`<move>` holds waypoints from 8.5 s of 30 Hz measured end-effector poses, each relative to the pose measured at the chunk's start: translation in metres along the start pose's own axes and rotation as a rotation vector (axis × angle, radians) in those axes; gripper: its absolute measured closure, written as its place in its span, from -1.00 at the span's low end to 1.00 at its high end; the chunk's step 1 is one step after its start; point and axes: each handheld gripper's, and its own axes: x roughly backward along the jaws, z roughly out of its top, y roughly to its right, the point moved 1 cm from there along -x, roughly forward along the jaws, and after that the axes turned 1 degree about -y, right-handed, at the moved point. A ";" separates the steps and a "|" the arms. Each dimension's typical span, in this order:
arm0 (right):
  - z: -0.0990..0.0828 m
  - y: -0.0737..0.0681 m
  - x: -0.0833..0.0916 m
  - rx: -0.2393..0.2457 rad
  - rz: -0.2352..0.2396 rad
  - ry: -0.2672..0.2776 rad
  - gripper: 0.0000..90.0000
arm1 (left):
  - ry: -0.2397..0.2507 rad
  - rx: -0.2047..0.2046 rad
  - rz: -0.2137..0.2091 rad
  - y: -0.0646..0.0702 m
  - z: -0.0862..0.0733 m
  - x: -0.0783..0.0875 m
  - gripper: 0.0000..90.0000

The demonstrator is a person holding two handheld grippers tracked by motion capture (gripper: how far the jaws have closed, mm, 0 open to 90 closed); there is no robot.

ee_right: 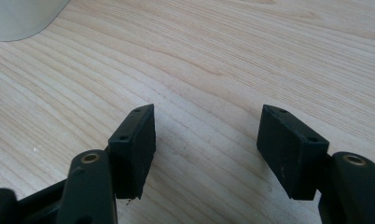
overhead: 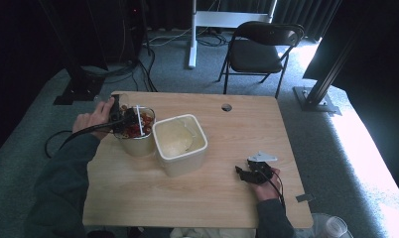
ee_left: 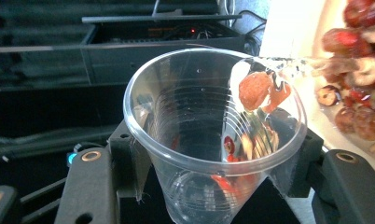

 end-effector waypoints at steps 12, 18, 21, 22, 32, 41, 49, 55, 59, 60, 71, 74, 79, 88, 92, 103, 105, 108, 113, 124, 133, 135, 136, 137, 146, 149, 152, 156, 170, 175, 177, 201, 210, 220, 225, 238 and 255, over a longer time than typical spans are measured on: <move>0.000 0.000 0.000 0.001 0.000 0.000 -0.19 | 0.015 -0.004 -0.002 0.000 0.002 0.004 -0.11; 0.000 0.000 0.000 0.001 0.000 0.000 -0.19 | 0.023 -0.002 -0.005 0.000 0.002 0.005 -0.10; 0.000 0.000 0.000 0.002 0.000 0.000 -0.19 | 0.028 0.010 -0.017 0.001 0.001 0.004 -0.10; 0.000 0.000 0.000 0.002 0.000 0.000 -0.19 | 0.021 0.012 -0.015 0.001 0.000 0.003 -0.10; 0.000 0.000 0.000 0.003 0.000 0.000 -0.19 | 0.023 -0.013 -0.022 0.004 0.001 0.004 -0.09; 0.000 0.000 0.000 0.003 0.000 0.000 -0.19 | 0.024 0.001 -0.016 -0.001 0.001 0.005 -0.09; 0.000 0.000 0.000 0.003 0.000 0.000 -0.19 | 0.037 0.005 -0.013 0.000 0.005 0.007 -0.09; 0.000 0.000 0.000 0.002 0.000 0.000 -0.19 | 0.038 0.010 -0.012 -0.001 0.005 0.007 -0.09; 0.000 0.000 0.000 0.002 0.000 0.000 -0.19 | 0.046 -0.031 -0.014 0.004 0.008 0.010 -0.09; 0.000 0.000 0.000 0.002 0.000 0.000 -0.19 | 0.050 -0.041 -0.015 0.005 0.008 0.010 -0.09; 0.000 0.000 -0.001 0.003 0.000 0.000 -0.19 | 0.024 -0.041 -0.014 0.003 0.004 0.006 -0.09; 0.000 0.000 -0.001 0.002 0.000 0.000 -0.19 | 0.038 -0.052 0.003 0.005 0.006 0.010 -0.09; 0.000 0.000 -0.001 0.002 0.000 0.000 -0.19 | 0.017 -0.065 0.023 0.002 0.003 0.007 -0.09; 0.001 -0.001 -0.001 0.005 0.003 -0.001 -0.19 | 0.007 -0.122 0.047 0.008 0.002 0.008 -0.09; 0.001 -0.001 -0.001 0.005 0.005 -0.001 -0.19 | -0.001 -0.126 0.057 0.009 0.002 0.007 -0.09; 0.001 -0.001 -0.001 0.005 0.005 0.000 -0.19 | -0.001 -0.164 0.076 0.012 0.005 0.005 -0.08; 0.001 -0.001 -0.001 0.006 0.006 -0.001 -0.19 | 0.000 -0.165 0.074 0.012 0.005 0.005 -0.08; 0.001 -0.002 -0.001 0.007 0.008 -0.001 -0.19 | 0.018 -0.193 0.095 0.014 0.007 0.010 -0.08; 0.001 -0.002 -0.001 0.006 0.006 -0.001 -0.19 | 0.010 -0.226 0.112 0.016 0.007 0.008 -0.08; 0.001 -0.002 -0.001 0.007 0.007 -0.001 -0.19 | 0.005 -0.250 0.138 0.015 0.008 0.008 -0.08; 0.001 -0.002 -0.001 0.007 0.007 -0.001 -0.19 | 0.027 -0.183 0.121 0.011 0.010 0.011 -0.08; 0.001 -0.002 -0.001 0.007 0.007 -0.001 -0.19 | 0.030 -0.159 0.108 0.010 0.010 0.012 -0.08; 0.001 -0.002 -0.001 0.007 0.007 -0.001 -0.19 | 0.031 -0.153 0.108 0.009 0.010 0.012 -0.08; 0.001 -0.002 -0.001 0.007 0.007 -0.001 -0.19 | 0.030 -0.136 0.100 0.009 0.010 0.011 -0.08; 0.001 -0.002 -0.001 0.008 0.008 -0.001 -0.19 | 0.069 0.056 0.011 0.000 0.006 0.011 -0.08; 0.001 -0.002 -0.001 0.008 0.008 -0.001 -0.19 | 0.076 0.090 -0.003 -0.002 0.005 0.011 -0.08; 0.001 -0.002 -0.001 0.008 0.008 -0.001 -0.19 | 0.089 0.145 -0.032 -0.006 0.004 0.012 -0.09; 0.001 -0.002 -0.001 0.009 0.007 -0.001 -0.19 | 0.105 0.210 -0.067 -0.011 0.002 0.013 -0.09; 0.001 -0.002 -0.001 0.008 0.008 0.000 -0.19 | 0.148 0.404 -0.182 -0.024 -0.006 0.011 -0.09; 0.001 -0.002 -0.001 0.009 0.008 -0.001 -0.19 | 0.181 0.477 -0.240 -0.027 -0.009 0.012 -0.09; 0.001 -0.002 -0.001 0.009 0.008 -0.001 -0.19 | 0.200 0.521 -0.273 -0.029 -0.010 0.012 -0.09; 0.001 -0.001 -0.001 0.009 0.008 0.000 -0.19 | 0.367 0.877 -0.584 -0.055 -0.034 0.009 -0.09; 0.001 -0.002 -0.001 0.008 0.006 0.001 -0.19 | 0.444 0.950 -0.666 -0.059 -0.035 0.016 -0.10; 0.001 -0.002 -0.001 0.009 0.007 0.001 -0.19 | 0.518 0.999 -0.727 -0.062 -0.030 0.026 -0.10; 0.001 -0.002 -0.001 0.010 0.007 0.001 -0.19 | 0.544 1.002 -0.750 -0.062 -0.024 0.031 -0.11; 0.001 -0.002 -0.001 0.008 0.007 0.001 -0.20 | 0.623 1.007 -0.812 -0.064 -0.008 0.047 -0.13; 0.001 -0.002 -0.002 0.009 0.006 0.001 -0.21 | 0.669 0.971 -0.889 -0.053 0.020 0.059 -0.18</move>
